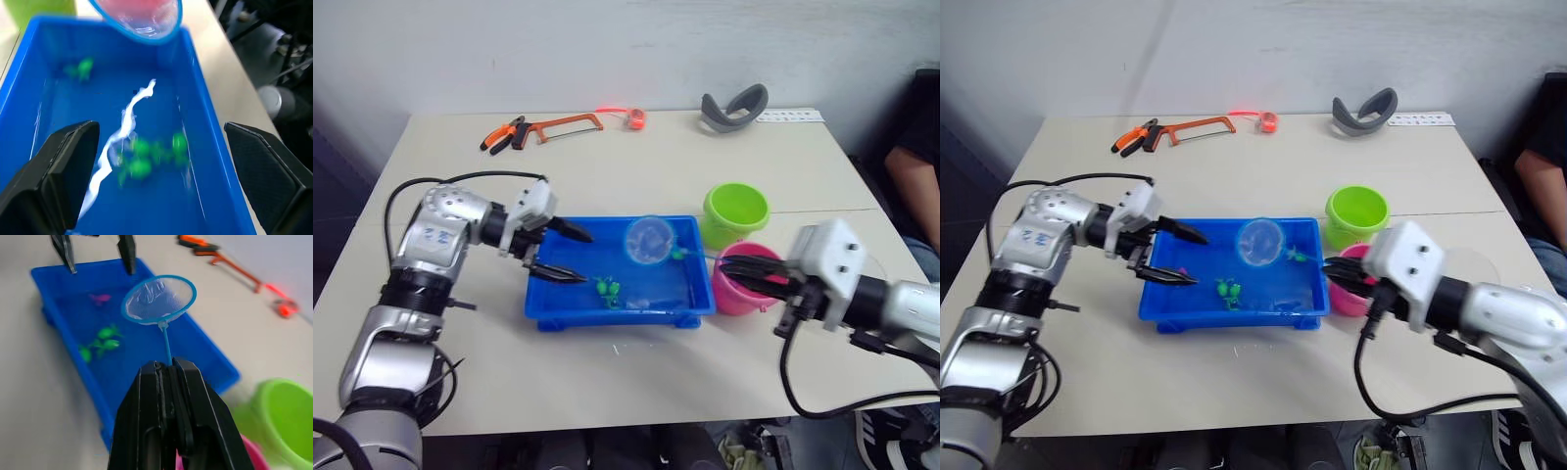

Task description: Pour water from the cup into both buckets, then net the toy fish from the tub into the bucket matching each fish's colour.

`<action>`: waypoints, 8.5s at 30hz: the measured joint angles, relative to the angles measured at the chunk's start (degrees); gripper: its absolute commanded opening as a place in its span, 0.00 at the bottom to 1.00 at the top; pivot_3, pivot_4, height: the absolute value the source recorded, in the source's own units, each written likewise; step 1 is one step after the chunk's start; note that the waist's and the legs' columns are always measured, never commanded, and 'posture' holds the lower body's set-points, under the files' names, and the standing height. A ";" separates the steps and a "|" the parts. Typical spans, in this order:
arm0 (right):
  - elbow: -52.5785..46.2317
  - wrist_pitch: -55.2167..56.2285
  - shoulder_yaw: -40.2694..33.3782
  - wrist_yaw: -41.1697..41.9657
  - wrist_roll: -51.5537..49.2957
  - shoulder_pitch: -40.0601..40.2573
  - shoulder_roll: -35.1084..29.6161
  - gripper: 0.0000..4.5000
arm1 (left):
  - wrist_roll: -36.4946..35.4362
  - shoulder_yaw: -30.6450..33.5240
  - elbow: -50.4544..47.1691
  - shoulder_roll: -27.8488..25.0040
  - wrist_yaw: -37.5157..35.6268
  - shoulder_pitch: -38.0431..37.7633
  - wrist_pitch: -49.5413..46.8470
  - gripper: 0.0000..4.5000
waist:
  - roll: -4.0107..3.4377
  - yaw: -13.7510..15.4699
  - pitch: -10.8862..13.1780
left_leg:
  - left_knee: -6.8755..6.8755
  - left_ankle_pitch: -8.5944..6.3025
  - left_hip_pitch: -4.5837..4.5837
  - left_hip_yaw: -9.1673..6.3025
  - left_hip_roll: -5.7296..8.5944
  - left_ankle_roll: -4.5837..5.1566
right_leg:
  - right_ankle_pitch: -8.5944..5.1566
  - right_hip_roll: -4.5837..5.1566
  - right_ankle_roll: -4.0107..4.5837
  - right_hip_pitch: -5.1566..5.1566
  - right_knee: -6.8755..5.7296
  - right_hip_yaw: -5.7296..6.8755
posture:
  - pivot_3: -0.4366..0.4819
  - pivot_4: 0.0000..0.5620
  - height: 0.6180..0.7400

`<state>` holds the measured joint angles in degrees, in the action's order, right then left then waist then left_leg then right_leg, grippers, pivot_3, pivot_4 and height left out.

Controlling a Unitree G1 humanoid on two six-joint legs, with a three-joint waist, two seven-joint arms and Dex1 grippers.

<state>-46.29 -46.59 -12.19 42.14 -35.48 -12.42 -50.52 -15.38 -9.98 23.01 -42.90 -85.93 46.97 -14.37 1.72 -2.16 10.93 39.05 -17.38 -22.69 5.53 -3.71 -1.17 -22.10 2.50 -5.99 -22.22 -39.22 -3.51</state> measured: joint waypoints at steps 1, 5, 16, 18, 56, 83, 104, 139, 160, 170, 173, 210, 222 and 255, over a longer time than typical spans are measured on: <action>1.47 0.41 2.92 0.18 0.87 -1.98 0.43 0.00 | 0.03 0.53 -0.38 -1.52 0.02 -1.16 -0.09 0.99 | 0.01 0.00 0.00 | 0.02 0.00 -0.09 0.02 0.01 0.01 | 0.00 0.03 0.00 -0.11 -0.01 0.02 | 0.48 0.27 1.00; 11.13 3.82 17.38 1.21 7.24 -9.39 4.57 0.00 | 0.10 3.64 -3.24 -7.63 0.94 -6.37 -1.19 0.99 | 0.01 0.46 0.00 | 0.15 -0.01 -0.44 -0.06 0.00 0.02 | 0.00 0.21 0.00 -0.38 -0.07 0.12 | 0.48 0.27 1.00; 33.16 10.61 32.74 5.54 18.67 -21.03 14.76 0.00 | 0.13 9.10 -8.81 -12.34 6.22 -12.81 -2.46 0.99 | 0.01 0.30 0.00 | 0.17 -0.01 -0.43 0.01 0.01 0.03 | -0.01 0.18 0.02 -0.43 -0.21 0.27 | 0.48 0.27 1.00; 35.05 11.64 34.01 5.87 20.42 -21.10 15.14 0.00 | 0.06 9.48 -9.17 -12.35 6.41 -13.10 -2.72 0.99 | 0.01 0.21 0.00 | 0.17 -0.01 -0.43 0.03 0.01 0.03 | -0.01 0.18 0.02 -0.45 -0.23 0.25 | 0.48 0.27 1.00; 34.12 6.00 29.84 6.69 21.06 -22.38 25.81 0.00 | -1.15 10.10 -6.49 -11.50 7.45 -11.39 -3.01 0.99 | 0.02 -0.98 0.00 | 0.12 0.01 -0.47 -0.01 -0.03 -0.03 | -0.02 0.22 0.04 -0.50 -0.28 0.30 | 0.48 0.27 1.00; -5.38 -16.52 -17.09 0.63 -4.80 5.00 7.16 0.00 | -9.39 4.07 -10.82 11.16 5.93 0.21 -13.49 0.99 | 0.04 0.58 -0.02 | 0.13 0.04 -0.42 -0.10 0.06 -0.06 | -0.01 0.03 0.01 -0.33 -0.22 0.09 | 0.48 0.27 1.00; -8.64 16.04 -37.54 6.62 29.00 45.29 -1.78 0.00 | -6.74 -0.85 -2.72 17.90 1.34 4.52 -4.30 0.99 | 0.00 0.65 -0.04 | 0.10 0.08 -0.37 -0.11 0.42 -0.10 | 0.06 -0.14 -0.13 -0.21 0.00 0.07 | 0.48 0.27 1.00; 16.20 89.62 -39.60 5.73 58.60 37.27 -10.09 0.00 | -5.58 -0.61 1.31 19.32 1.58 6.49 -1.31 0.99 | 0.02 0.56 -0.02 | 0.01 0.03 0.55 -0.06 0.45 -0.02 | 0.10 -0.10 -0.21 0.85 0.35 0.08 | 0.48 0.27 1.00; 18.32 70.78 -35.00 7.28 43.45 29.73 -9.93 0.00 | -4.22 -0.08 2.96 18.91 1.42 7.40 0.11 0.99 | 0.02 0.55 -0.02 | 0.02 0.02 0.54 -0.06 0.06 -0.01 | 0.11 -0.10 -0.22 0.84 0.35 0.04 | 0.48 0.27 1.00; -4.70 8.27 -21.27 -6.52 -11.36 26.62 -6.71 0.00 | -0.45 -0.18 4.39 12.55 0.59 2.70 1.75 0.99 | 0.02 0.55 -0.02 | 0.06 0.00 0.44 -0.22 0.03 0.04 | 0.11 0.16 -0.19 0.84 0.32 -0.03 | 0.48 0.27 1.00; -3.63 -0.01 -15.12 -15.96 -24.06 19.54 -6.71 0.00 | 0.23 -0.18 3.39 11.33 0.81 1.35 1.94 0.99 | 0.02 0.54 -0.02 | 0.06 -0.01 0.39 -0.23 0.03 0.06 | 0.11 0.16 -0.19 0.78 0.33 -0.06 | 0.48 0.27 1.00; 24.44 -13.60 6.01 -56.85 -52.11 -1.91 5.72 0.00 | -1.20 2.30 -10.83 8.09 8.38 -5.29 -3.83 0.99 | 0.04 0.49 -0.03 | -0.07 -0.09 0.08 -0.27 -0.04 0.19 | 0.11 0.22 -0.19 0.62 0.69 -0.04 | 0.48 0.27 1.00; 12.87 -11.92 6.59 -46.32 -35.87 -1.39 1.22 0.00 | -1.25 2.33 -7.91 10.84 9.57 -2.65 -3.93 0.99 | 0.03 0.67 -0.02 | 0.00 -0.09 -0.52 -0.35 -0.01 0.19 | 0.11 0.20 -0.21 0.07 0.67 0.05 | 0.48 0.27 1.00; 20.58 15.48 -2.51 -17.83 16.02 8.53 -19.30 0.00 | 2.01 2.71 6.67 21.51 20.83 6.87 1.27 0.99 | 0.01 0.57 -0.03 | 0.04 -0.06 -0.55 0.08 0.07 0.13 | 0.12 -0.01 -0.22 -0.32 0.35 0.07 | 0.48 0.27 1.00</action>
<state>-25.72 -31.10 -14.70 24.31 -19.46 -3.90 -69.82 -13.38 -7.27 29.68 -21.39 -65.10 53.83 -13.10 1.73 -1.59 10.90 39.09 -17.44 -23.24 5.61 -3.64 -1.04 -21.98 2.49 -6.21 -22.54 -38.87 -3.44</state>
